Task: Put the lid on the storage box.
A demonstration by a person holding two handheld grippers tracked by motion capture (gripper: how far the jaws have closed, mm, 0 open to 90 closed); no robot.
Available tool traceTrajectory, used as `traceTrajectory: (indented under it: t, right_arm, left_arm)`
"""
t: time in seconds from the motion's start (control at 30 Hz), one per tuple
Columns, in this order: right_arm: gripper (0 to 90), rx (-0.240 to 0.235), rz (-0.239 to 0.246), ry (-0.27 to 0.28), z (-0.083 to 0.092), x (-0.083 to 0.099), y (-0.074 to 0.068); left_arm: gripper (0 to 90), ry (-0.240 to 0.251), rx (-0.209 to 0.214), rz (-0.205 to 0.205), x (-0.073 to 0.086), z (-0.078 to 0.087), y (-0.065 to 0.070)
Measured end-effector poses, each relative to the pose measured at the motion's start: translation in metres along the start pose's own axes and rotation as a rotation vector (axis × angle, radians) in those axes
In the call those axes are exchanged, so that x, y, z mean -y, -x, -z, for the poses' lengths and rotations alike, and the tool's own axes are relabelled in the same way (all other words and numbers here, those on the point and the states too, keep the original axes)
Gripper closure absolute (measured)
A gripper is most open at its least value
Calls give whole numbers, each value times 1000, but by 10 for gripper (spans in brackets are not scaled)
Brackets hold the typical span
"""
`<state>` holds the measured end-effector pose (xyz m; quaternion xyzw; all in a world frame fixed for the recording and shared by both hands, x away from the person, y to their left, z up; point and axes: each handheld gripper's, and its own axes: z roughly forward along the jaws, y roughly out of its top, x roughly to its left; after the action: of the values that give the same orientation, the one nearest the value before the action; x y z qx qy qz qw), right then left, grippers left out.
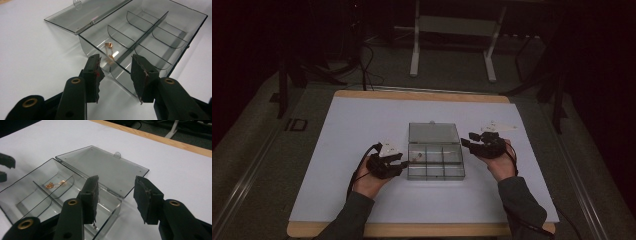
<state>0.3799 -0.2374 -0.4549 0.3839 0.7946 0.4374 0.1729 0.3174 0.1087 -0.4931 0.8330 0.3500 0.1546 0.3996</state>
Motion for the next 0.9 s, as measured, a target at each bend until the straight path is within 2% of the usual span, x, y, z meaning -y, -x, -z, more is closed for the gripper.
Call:
traceTrajectory:
  t: [0.3,0.57,0.9]
  right_arm:
    - [541,14,-28,-23,-16,1,12]
    - [529,-3,-50,-42,-30,-2,16]
    - [493,-18,-102,-81,-47,-4,25]
  left_arm:
    - [590,-1,27,0,3,-7,3]
    - [590,-8,33,-3,3,-9,3]
    - [589,-17,39,-13,4,-13,6]
